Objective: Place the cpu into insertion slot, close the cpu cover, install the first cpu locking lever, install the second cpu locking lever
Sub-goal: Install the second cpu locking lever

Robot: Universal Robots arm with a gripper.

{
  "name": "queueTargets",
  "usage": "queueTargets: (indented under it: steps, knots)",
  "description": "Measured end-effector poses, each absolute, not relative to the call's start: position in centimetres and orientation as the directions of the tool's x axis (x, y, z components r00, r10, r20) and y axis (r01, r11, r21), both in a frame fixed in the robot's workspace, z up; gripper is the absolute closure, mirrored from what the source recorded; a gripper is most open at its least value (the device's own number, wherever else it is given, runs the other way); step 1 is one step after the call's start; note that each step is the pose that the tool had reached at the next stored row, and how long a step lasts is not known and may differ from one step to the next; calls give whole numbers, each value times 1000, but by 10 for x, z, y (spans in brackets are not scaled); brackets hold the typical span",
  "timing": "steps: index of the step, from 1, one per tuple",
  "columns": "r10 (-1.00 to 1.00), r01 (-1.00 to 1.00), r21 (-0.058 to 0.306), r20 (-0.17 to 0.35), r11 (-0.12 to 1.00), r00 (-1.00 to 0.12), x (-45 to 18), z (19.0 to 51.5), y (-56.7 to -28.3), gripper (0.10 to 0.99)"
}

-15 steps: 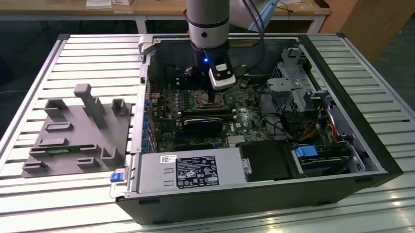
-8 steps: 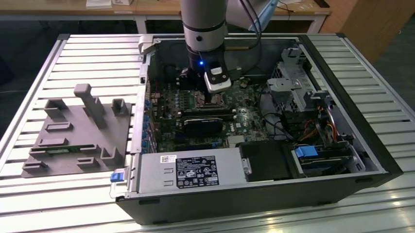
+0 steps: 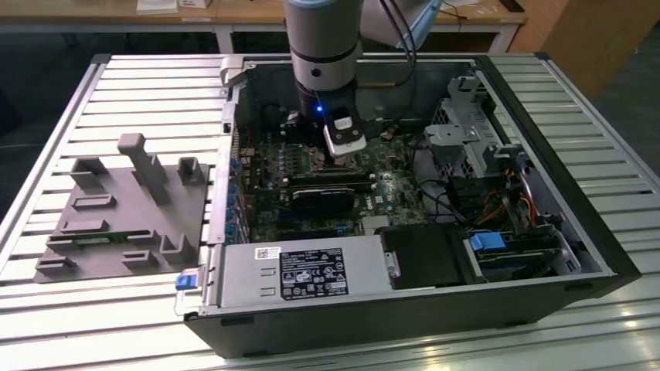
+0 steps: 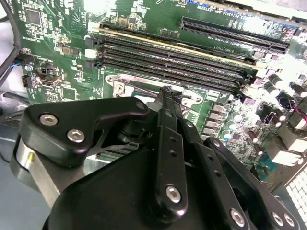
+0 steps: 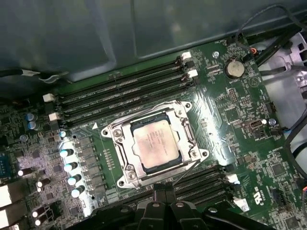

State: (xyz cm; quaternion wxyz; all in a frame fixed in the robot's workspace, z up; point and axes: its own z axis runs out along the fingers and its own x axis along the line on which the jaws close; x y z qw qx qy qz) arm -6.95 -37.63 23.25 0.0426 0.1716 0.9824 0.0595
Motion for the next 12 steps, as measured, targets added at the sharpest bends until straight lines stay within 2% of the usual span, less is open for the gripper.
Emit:
queueTargets:
  steps: [5,12]
  knots:
    - [344,332,165,-51,929,-937,-70,230,-383,984]
    - [333,320,184,-44,930,-942,-71,228,-389,984]
